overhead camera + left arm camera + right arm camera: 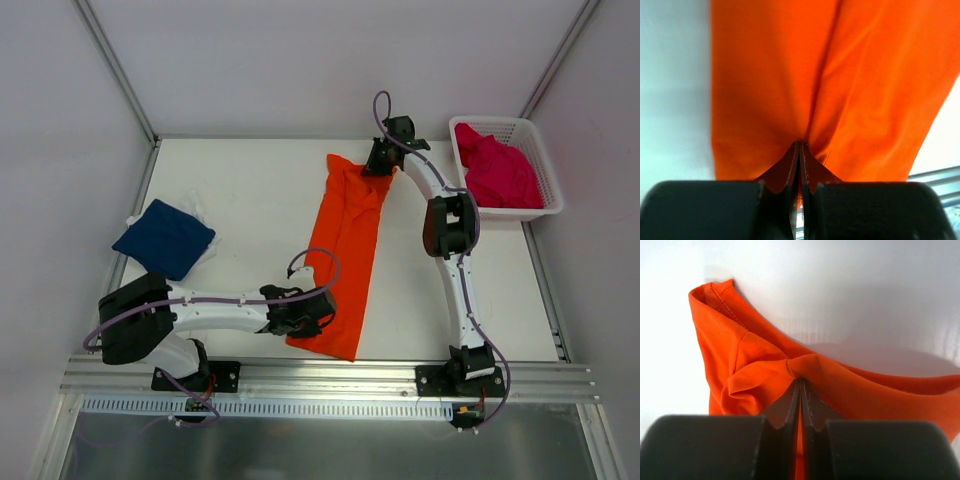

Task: Fold and stack the t-shirts
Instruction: Rotate the tshirt 90 degrees

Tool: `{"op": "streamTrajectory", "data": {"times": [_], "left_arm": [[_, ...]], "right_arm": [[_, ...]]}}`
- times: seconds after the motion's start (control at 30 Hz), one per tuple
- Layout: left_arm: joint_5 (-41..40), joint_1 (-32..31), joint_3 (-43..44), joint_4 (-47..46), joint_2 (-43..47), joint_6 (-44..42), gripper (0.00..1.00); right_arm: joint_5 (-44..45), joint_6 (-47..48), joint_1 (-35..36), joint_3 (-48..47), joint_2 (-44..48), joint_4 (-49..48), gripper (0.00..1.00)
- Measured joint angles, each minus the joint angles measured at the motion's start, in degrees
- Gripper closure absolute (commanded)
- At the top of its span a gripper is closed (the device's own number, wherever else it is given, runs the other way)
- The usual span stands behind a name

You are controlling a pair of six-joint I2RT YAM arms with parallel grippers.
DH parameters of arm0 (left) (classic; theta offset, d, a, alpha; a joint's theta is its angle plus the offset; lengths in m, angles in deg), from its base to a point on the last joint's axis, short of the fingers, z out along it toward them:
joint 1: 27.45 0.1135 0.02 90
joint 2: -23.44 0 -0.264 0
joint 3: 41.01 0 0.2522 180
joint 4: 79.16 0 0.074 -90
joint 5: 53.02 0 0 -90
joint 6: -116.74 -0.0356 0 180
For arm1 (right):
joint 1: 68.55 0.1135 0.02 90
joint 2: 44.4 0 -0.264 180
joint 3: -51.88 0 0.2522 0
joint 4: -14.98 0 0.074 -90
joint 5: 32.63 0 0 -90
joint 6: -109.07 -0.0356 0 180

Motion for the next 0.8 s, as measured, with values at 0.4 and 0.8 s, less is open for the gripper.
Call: {"op": "streamTrajectory", "data": {"times": [0.4,0.8], "left_arm": [[-0.3,-4.2,6.6,1.0,-4.8,0.3,1.0],[-10.9,-4.2,12.2,13.7,0.9,0.3,1.0]], "right_arm": [[-5.0,-0.7,-0.4,-0.6,-1.5,-5.0,0.49],[-2.1,6.5,0.1,2.2,12.6,-8.2,0.08]]}}
